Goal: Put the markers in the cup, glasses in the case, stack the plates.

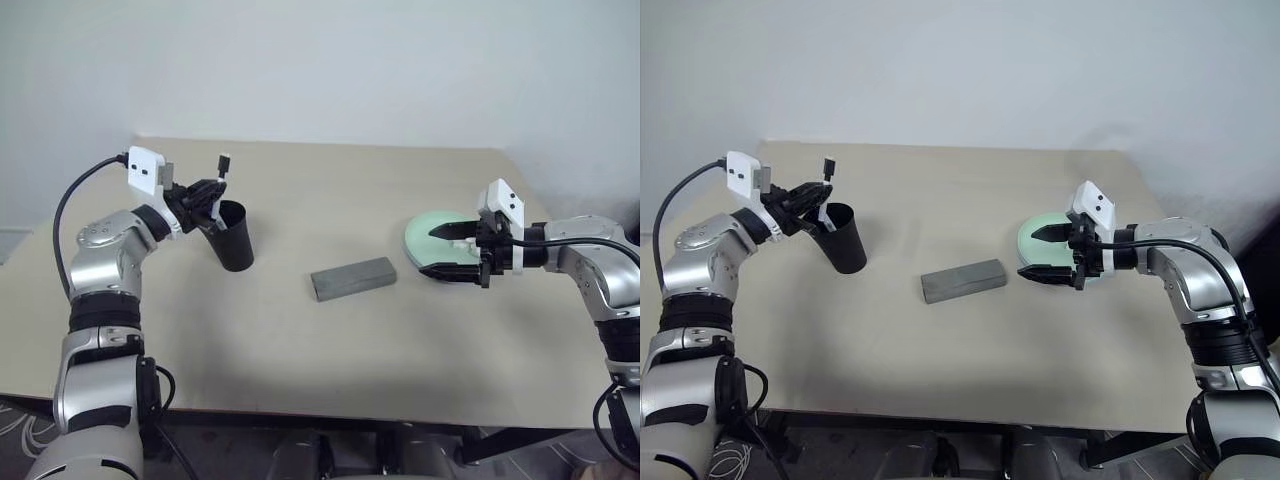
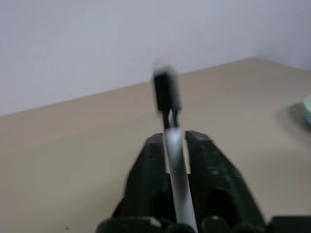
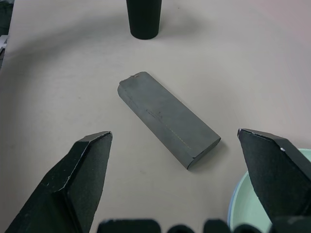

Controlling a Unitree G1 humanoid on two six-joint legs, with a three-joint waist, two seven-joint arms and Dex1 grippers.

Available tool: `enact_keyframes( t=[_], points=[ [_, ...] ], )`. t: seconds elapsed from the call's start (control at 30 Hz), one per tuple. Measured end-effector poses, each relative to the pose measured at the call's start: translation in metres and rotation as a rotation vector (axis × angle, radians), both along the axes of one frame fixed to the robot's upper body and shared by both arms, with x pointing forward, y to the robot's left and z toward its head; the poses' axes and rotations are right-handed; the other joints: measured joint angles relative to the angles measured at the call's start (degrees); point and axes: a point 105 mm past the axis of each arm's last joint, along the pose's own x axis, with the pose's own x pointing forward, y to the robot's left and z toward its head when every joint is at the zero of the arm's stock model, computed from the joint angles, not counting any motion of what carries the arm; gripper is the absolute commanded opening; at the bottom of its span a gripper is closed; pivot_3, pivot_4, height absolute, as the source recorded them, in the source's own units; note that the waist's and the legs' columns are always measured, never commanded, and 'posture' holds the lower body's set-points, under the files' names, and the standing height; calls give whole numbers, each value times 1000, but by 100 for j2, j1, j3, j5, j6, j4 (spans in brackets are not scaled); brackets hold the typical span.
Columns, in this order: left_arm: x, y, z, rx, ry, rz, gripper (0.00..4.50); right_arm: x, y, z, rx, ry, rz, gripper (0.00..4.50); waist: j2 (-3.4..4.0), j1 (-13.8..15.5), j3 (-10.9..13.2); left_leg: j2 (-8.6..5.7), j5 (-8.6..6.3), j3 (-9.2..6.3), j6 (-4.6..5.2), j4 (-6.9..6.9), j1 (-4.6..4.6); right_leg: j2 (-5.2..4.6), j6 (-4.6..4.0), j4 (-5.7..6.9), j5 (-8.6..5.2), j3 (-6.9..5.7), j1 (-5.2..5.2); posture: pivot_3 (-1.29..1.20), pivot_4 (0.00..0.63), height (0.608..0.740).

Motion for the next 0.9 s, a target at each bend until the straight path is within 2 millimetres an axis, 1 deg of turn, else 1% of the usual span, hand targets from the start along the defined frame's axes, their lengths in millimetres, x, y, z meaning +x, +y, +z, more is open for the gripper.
enact_keyframes(
  t=[0.2,0.3,0.37,0.43,0.5,0.57,0.63,0.7,0.8,0.9],
  points=[
    [-2,-3,0,2,4,-21,3602,0,0,0,0,0,0,4500,0,1,0,0,0,0,0,2,0,-1,0,0,0,0,1,0,0,732],
    [-4,-4,-2,9,7,-27,4482,0,0,0,0,0,0,4500,0,1,0,0,0,0,0,3,0,-1,0,1,1,1,0,0,0,732],
    [-8,-4,4,12,-1,-36,4482,0,0,0,1,1,-1,4500,-4,1,0,2,0,-1,0,4,-6,0,0,1,1,0,-4,0,0,732],
    [-12,-2,17,22,-24,-55,4482,0,0,-1,2,3,-3,4500,-7,-2,0,2,0,0,0,5,-11,0,0,1,1,1,-9,0,0,732],
    [-23,2,35,26,-50,-83,4482,2,-2,-2,5,8,-11,4500,-7,-5,0,1,0,1,0,4,-12,0,0,1,1,2,-12,0,0,732],
    [-41,5,42,66,-40,-130,4482,5,-6,-3,14,16,-29,4500,-6,-40,-1,1,-1,5,-1,0,-10,0,0,1,1,6,-14,0,0,732],
    [-54,3,38,77,-8,-164,4482,8,-12,-6,23,32,-60,4500,-2,-55,0,1,1,4,-4,-1,-10,1,-1,3,1,6,-14,0,0,732],
    [-62,1,30,62,26,-181,4482,10,-15,-6,28,35,-72,4500,-2,-45,0,1,6,1,-11,0,-10,0,-1,4,1,4,-13,0,0,732],
    [-76,-8,15,73,75,-205,4482,13,-21,-3,47,23,-98,4500,-2,-44,0,2,10,1,-17,0,-10,0,-1,1,1,5,-12,0,0,732],
    [-85,-14,6,83,98,-215,4482,14,-25,-2,58,16,-116,4500,-2,-45,0,3,11,3,-19,0,-10,-1,-1,1,1,7,-12,0,0,732]
  ],
)
